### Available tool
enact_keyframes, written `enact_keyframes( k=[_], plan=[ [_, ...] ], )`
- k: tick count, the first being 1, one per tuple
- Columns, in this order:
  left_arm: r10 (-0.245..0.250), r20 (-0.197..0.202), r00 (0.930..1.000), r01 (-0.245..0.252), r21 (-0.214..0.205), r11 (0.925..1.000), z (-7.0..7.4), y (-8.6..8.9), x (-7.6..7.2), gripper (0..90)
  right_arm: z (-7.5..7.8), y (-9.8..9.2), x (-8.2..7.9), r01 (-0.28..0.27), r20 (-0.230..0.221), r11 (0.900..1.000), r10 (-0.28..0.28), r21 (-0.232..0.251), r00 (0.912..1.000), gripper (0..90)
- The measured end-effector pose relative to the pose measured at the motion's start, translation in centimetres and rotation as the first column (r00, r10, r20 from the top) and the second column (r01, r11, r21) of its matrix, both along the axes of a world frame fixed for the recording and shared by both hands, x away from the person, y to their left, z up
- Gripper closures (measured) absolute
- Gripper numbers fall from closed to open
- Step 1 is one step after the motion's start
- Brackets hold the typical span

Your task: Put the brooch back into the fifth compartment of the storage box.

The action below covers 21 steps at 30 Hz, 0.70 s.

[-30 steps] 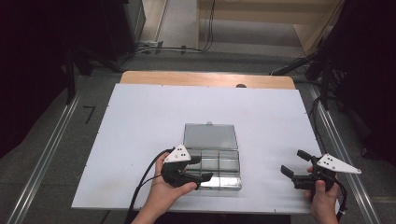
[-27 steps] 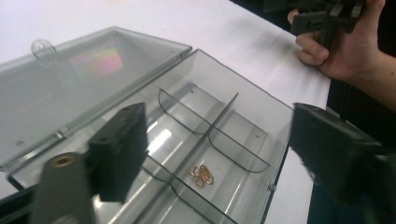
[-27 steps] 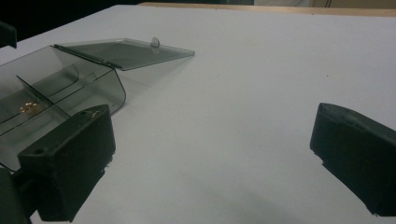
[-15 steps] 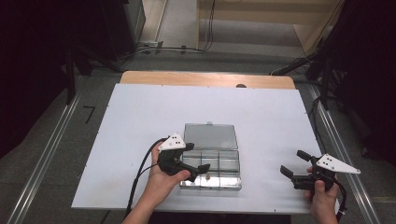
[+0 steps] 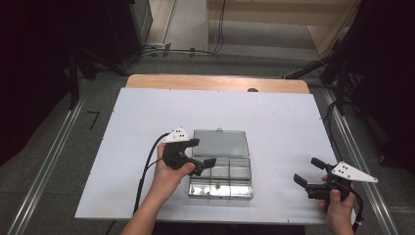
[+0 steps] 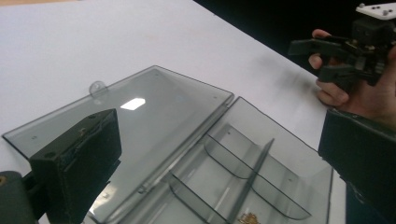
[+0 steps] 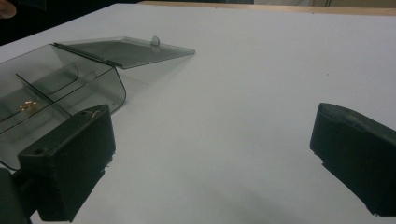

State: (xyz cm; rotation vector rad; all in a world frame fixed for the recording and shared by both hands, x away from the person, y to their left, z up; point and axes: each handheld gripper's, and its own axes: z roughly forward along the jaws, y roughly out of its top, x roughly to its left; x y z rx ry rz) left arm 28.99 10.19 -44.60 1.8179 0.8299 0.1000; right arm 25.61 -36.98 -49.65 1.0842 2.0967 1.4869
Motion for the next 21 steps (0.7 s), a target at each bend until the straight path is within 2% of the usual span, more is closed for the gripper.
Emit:
enact_keyframes(
  k=[13,21],
  plan=[
    [0.044,-0.011,0.9990,-0.044,-0.019,0.9988,-0.9,1.1,2.7,0.0,0.0,0.0,-0.2,0.004,0.000,1.0000,-0.004,-0.002,1.0000,0.0],
    [0.060,-0.063,0.9962,-0.063,-0.053,0.9966,-2.1,1.7,4.1,0.0,0.0,0.0,-0.3,0.005,0.000,1.0000,-0.005,-0.005,1.0000,0.0]
  ],
)
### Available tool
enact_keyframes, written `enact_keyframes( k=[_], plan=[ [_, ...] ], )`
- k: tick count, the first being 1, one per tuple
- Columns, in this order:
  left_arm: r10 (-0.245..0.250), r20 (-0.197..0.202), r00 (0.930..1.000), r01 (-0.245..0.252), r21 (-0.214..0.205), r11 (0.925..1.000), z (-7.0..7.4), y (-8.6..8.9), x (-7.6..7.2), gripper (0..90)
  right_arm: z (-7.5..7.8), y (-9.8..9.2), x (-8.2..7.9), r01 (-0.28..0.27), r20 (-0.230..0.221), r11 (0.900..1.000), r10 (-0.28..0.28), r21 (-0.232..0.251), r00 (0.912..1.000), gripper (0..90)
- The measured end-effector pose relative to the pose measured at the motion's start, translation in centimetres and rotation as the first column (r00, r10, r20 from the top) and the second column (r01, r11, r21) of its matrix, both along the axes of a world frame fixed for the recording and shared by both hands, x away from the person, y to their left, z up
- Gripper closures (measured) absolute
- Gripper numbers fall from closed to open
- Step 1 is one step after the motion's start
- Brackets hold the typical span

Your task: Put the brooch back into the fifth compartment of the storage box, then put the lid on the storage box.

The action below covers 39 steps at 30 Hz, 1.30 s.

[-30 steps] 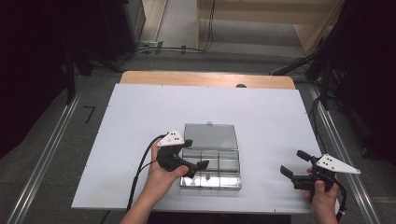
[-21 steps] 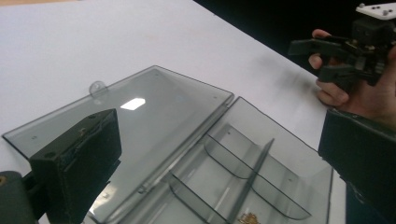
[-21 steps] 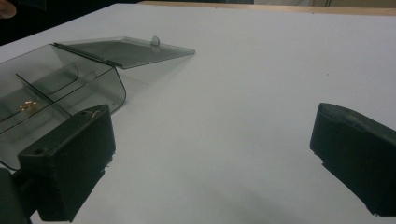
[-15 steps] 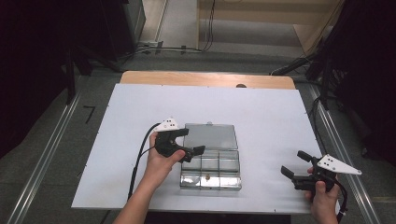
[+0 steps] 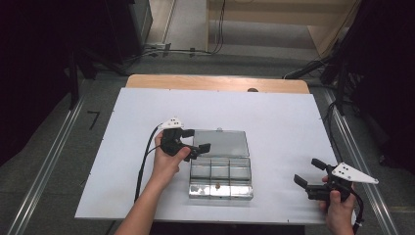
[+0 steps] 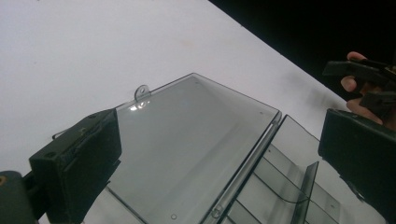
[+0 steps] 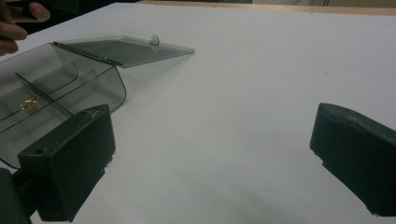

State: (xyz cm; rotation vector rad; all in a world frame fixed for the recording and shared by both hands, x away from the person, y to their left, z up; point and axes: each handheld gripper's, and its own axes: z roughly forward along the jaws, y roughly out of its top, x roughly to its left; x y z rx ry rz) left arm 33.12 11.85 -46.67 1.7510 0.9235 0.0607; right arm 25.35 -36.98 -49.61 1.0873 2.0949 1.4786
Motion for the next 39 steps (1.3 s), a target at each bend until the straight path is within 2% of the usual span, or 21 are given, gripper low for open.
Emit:
enact_keyframes(
  k=[6,13,23,33,39],
  plan=[
    [0.013,-0.038,0.9992,-0.013,-0.004,0.9999,-0.9,0.0,0.6,0.0,0.0,0.1,0.0,0.005,0.005,0.9999,-0.005,-0.010,1.0000,0.0],
    [0.030,-0.093,0.9952,-0.033,-0.037,0.9988,-2.4,0.7,1.3,0.0,0.1,0.0,-0.1,0.008,0.007,0.9999,-0.008,-0.006,0.9999,0.0],
    [0.043,-0.140,0.9893,-0.053,-0.072,0.9960,-3.8,1.1,1.5,0.0,0.5,0.1,-0.2,0.009,0.013,0.9999,-0.009,0.006,0.9999,0.0],
    [0.035,-0.150,0.9881,-0.045,-0.065,0.9969,-4.3,1.0,1.4,0.0,2.0,2.2,0.0,-0.026,0.028,0.9993,0.026,0.027,0.9993,0.0],
    [0.044,-0.158,0.9865,-0.053,-0.052,0.9972,-4.3,0.9,1.3,0.0,3.4,4.4,0.3,-0.063,0.039,0.9975,0.062,0.032,0.9973,0.0]
  ],
)
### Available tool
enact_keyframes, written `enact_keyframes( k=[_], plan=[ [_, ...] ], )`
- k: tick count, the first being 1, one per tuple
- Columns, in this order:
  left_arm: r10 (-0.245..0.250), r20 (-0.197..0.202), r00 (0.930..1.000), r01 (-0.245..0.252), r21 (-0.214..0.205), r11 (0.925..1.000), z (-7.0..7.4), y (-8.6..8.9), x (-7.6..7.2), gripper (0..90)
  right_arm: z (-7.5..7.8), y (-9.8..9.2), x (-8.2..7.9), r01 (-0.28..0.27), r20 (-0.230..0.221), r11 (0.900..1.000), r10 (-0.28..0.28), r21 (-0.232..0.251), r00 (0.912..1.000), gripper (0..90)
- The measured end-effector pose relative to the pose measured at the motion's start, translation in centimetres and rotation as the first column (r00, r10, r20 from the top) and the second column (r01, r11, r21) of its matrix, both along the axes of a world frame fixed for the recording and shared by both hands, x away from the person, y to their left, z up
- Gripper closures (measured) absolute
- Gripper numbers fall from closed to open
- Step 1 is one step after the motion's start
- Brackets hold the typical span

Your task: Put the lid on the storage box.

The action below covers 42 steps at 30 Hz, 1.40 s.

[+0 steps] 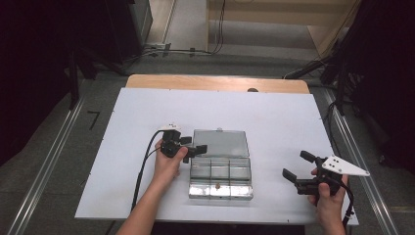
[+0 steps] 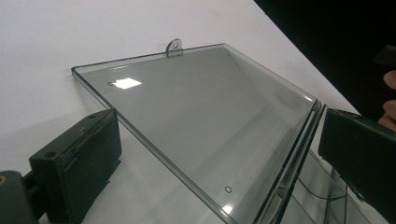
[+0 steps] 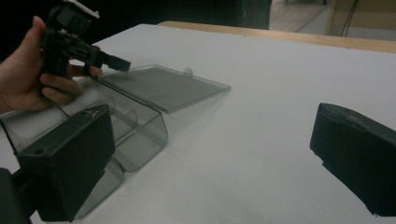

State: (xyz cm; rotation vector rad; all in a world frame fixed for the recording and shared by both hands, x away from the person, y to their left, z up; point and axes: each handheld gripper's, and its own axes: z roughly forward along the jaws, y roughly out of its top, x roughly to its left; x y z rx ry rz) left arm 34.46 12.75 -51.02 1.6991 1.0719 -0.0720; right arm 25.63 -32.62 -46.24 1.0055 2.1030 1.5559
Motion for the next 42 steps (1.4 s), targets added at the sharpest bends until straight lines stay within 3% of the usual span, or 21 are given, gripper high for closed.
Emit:
enact_keyframes(
  k=[11,17,24,30,34,38,42],
  plan=[
    [0.003,-0.012,0.9999,-0.002,0.008,1.0000,0.0,-0.1,0.0,0.0,2.1,3.6,1.6,-0.072,0.003,0.9968,0.072,0.033,0.9974,0.0],
    [0.006,-0.017,0.9998,-0.006,0.005,1.0000,-0.1,-0.1,0.0,0.0,3.1,5.4,2.9,-0.100,-0.001,0.9946,0.101,0.028,0.9949,0.0],
    [0.010,-0.018,0.9998,-0.010,0.015,0.9998,-0.1,-0.2,0.0,0.0,3.4,6.9,4.3,-0.132,-0.018,0.9909,0.133,0.027,0.9910,0.0],
    [0.012,-0.021,0.9997,-0.011,0.017,0.9998,-0.1,-0.2,0.1,0.0,3.0,8.4,5.5,-0.161,-0.061,0.9867,0.162,0.020,0.9849,0.0],
    [0.021,-0.022,0.9995,-0.021,0.021,0.9996,-0.1,-0.2,0.0,2.8,2.1,9.2,6.3,-0.158,-0.116,0.9874,0.158,0.015,0.9806,0.7],
    [0.022,-0.024,0.9995,-0.021,0.022,0.9995,-0.1,-0.2,0.0,5.8,1.3,9.7,7.0,-0.138,-0.158,0.9883,0.147,0.064,0.9765,5.3],
    [0.042,-0.046,0.9981,-0.040,0.031,0.9987,-0.1,-0.1,0.1,9.5,0.6,10.3,7.5,-0.086,-0.222,0.9946,0.097,0.057,0.9702,11.3]
  ],
)
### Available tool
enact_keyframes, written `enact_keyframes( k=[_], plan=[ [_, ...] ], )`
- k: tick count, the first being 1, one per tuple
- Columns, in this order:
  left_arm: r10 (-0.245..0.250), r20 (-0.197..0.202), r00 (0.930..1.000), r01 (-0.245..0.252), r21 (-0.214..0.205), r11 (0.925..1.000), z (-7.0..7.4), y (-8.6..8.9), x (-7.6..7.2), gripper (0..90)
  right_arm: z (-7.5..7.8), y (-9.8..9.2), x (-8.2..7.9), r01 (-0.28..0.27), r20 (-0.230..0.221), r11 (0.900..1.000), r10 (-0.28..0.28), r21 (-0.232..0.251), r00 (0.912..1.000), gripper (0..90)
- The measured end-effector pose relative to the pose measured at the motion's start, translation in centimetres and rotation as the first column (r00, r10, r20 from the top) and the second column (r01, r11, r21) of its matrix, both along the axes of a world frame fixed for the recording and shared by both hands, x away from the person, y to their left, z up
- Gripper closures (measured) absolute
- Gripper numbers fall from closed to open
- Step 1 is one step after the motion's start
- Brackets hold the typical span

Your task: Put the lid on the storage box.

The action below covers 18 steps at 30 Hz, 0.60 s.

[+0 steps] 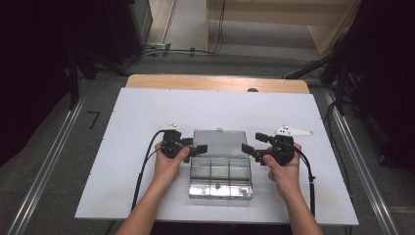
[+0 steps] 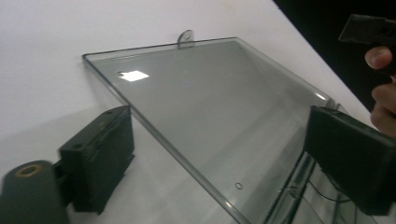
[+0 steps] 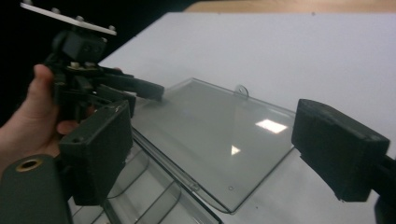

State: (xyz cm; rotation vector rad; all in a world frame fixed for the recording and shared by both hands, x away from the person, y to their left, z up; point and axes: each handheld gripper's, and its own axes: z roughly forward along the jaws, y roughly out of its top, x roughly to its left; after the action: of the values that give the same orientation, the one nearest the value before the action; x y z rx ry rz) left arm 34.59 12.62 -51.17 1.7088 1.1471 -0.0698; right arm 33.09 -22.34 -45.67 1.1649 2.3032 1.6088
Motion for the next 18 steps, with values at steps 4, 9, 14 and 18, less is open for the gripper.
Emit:
enact_keyframes(
  k=[4,9,14,18],
  plan=[
    [0.023,-0.014,0.9996,-0.023,0.005,0.9997,0.0,0.1,0.1,15.7,-1.0,0.4,0.5,0.038,-0.073,0.9991,-0.039,-0.017,0.9966,17.4],
    [0.018,-0.038,0.9991,-0.017,0.005,0.9998,0.0,0.1,0.1,18.6,-2.4,1.2,1.1,0.073,-0.169,0.9962,-0.080,-0.046,0.9824,25.1],
    [0.038,-0.058,0.9976,-0.036,0.023,0.9991,0.1,0.1,-0.2,23.9,-3.2,1.3,1.5,0.102,-0.233,0.9934,-0.112,-0.053,0.9660,35.1],
    [0.057,-0.072,0.9958,-0.055,0.032,0.9980,0.1,0.0,-0.4,27.1,-3.6,1.4,1.8,0.125,-0.270,0.9900,-0.138,-0.066,0.9529,38.2]
  ],
)
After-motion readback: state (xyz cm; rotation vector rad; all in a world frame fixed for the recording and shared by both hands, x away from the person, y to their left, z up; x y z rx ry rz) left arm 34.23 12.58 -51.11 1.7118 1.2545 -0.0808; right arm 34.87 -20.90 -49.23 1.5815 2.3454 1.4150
